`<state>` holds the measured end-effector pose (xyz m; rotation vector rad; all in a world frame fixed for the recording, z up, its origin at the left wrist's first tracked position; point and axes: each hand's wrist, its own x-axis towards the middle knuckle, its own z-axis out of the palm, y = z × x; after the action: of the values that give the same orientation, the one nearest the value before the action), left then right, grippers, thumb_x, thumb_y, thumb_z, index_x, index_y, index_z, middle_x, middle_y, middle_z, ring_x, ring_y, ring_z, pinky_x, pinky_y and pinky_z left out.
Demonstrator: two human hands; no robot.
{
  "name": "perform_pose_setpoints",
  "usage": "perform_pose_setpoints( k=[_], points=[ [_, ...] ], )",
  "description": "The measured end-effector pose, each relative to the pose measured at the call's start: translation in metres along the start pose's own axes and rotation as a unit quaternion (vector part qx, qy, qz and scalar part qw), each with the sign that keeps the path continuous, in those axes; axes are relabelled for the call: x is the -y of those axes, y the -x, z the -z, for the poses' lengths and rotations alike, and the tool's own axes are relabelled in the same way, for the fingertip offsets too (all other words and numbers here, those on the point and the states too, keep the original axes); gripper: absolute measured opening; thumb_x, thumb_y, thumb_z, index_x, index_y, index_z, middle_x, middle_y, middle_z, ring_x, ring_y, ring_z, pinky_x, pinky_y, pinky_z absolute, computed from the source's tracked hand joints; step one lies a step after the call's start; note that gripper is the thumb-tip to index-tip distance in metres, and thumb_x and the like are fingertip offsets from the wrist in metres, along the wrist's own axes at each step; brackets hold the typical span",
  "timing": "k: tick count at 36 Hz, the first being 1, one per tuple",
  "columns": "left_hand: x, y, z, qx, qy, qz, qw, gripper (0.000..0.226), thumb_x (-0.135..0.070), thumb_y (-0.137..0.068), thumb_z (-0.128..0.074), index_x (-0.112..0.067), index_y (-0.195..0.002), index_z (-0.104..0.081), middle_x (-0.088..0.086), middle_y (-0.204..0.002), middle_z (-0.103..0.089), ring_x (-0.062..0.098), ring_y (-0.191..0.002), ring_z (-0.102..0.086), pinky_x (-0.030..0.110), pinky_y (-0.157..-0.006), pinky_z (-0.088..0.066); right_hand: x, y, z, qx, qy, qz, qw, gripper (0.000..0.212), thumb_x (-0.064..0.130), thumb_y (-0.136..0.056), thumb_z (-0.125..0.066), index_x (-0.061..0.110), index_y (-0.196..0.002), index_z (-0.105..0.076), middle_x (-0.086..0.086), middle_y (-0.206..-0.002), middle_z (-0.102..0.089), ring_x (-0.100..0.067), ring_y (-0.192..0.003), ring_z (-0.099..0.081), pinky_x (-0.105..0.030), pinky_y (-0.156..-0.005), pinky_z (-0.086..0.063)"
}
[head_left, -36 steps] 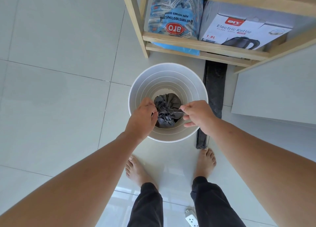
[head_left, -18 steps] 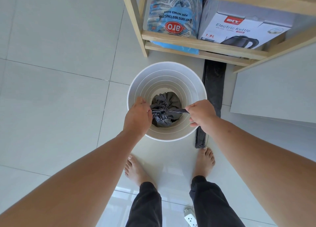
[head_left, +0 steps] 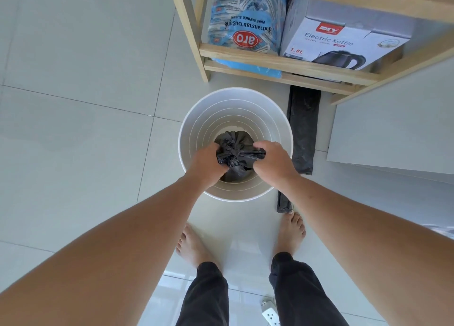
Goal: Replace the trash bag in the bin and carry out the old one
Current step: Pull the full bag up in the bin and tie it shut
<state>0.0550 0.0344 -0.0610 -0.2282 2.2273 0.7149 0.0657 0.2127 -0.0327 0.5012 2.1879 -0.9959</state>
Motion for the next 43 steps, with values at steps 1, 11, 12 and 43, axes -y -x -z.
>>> perform_pose_setpoints(
  k=[1, 11, 12, 43],
  points=[
    [-0.002, 0.0, -0.001, -0.008, -0.01, 0.004, 1.0, 0.012, -0.024, -0.083, -0.065, -0.017, -0.092, -0.062, -0.002, -0.078, -0.062, 0.025, -0.086, -0.062, 0.017, -0.058, -0.035, 0.001, 0.001, 0.0, 0.015, -0.019, -0.003, 1.0, 0.066, 0.002, -0.074, -0.054, 0.023, -0.137, -0.049, -0.003, -0.126, -0.052, -0.022, -0.102, -0.059, -0.031, -0.079, -0.052],
    [-0.024, 0.026, 0.005, 0.007, 0.078, -0.065, 0.995, 0.012, -0.008, -0.088, -0.063, 0.003, -0.084, -0.069, 0.016, -0.073, -0.065, 0.02, -0.068, -0.054, 0.021, -0.058, -0.037, 0.001, 0.005, 0.008, 0.06, 0.085, 0.07, 0.992, 0.033, 0.036, -0.082, -0.071, 0.01, -0.102, -0.07, -0.01, -0.089, -0.072, -0.026, -0.083, -0.066, -0.035, -0.071, -0.054],
    [-0.026, 0.03, 0.01, 0.003, 0.09, -0.073, 0.993, 0.013, -0.008, -0.089, -0.064, 0.003, -0.088, -0.07, 0.015, -0.075, -0.066, 0.019, -0.068, -0.054, 0.017, -0.056, -0.036, 0.001, 0.006, 0.011, 0.05, 0.082, 0.073, 0.993, 0.032, 0.038, -0.083, -0.07, 0.009, -0.097, -0.07, -0.01, -0.083, -0.071, -0.026, -0.079, -0.066, -0.034, -0.065, -0.053],
    [-0.272, 0.104, -0.052, 0.065, 0.041, -0.234, 0.969, 0.014, -0.023, -0.085, -0.069, -0.009, -0.085, -0.071, 0.006, -0.075, -0.067, 0.018, -0.069, -0.061, 0.026, -0.057, -0.042, -0.09, 0.156, 0.232, -0.183, -0.092, -0.045, 0.978, 0.02, 0.024, -0.089, -0.061, 0.008, -0.1, -0.068, -0.013, -0.084, -0.067, -0.023, -0.059, -0.065, -0.026, -0.041, -0.052]
  ],
)
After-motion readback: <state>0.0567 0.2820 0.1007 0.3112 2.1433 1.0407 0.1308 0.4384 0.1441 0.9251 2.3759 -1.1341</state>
